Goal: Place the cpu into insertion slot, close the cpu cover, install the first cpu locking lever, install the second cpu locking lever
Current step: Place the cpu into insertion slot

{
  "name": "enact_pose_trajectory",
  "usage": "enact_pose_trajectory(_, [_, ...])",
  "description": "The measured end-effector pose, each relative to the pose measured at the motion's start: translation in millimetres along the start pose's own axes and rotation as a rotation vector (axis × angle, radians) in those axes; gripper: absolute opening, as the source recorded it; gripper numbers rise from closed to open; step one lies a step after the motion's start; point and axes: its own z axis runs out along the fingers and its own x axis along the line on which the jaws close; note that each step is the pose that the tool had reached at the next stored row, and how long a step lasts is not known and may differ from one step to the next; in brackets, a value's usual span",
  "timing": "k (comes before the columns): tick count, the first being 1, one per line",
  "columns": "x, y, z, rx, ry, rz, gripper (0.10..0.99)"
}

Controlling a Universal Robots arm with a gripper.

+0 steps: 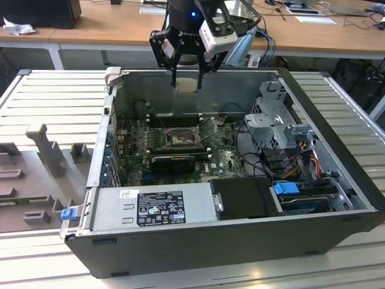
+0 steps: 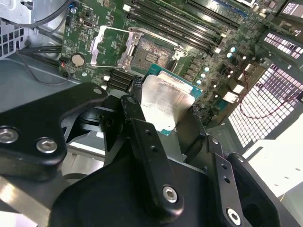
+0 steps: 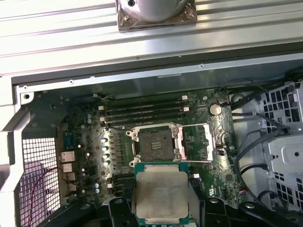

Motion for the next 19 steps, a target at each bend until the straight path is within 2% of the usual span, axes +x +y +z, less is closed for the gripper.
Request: enact_pose_trajectory(19, [0.0,0.0,0.0,-0.001,-0.0050,0.057,0.533])
